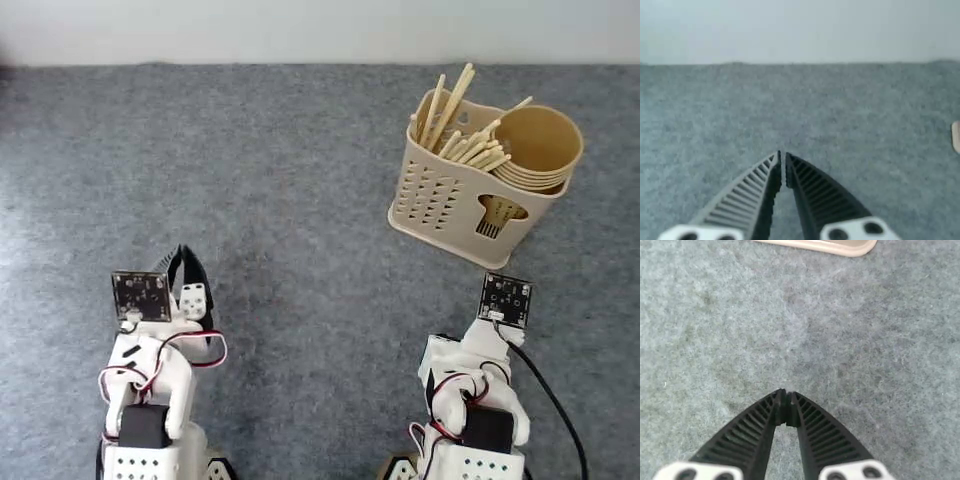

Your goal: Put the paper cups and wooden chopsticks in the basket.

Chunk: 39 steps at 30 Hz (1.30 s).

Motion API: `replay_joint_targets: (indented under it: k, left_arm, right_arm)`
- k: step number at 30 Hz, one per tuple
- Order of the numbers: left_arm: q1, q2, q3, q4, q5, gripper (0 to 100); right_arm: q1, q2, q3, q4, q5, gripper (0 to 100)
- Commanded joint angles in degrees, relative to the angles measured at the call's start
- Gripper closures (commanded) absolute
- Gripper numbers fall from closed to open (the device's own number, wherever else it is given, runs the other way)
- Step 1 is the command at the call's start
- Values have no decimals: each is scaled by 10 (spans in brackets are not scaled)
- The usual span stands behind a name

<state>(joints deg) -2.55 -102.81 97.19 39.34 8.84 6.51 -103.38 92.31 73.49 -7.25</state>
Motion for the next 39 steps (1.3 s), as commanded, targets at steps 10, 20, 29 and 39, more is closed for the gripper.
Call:
replay_joint_targets:
  k: [10,20,29,39]
  left_arm:
    - [-3,-7,-7,187,-1,986]
    - [-3,-7,-7,305,2,986]
    - [-4,-7,-7,317,3,986]
    - [-3,-7,-7,318,1,986]
  right_arm:
    - [1,-6,24,-35,-6,990]
    - [0,-6,34,-29,-3,990]
    - [2,-5,41,13,-2,990]
    - [5,-5,41,14,-2,990]
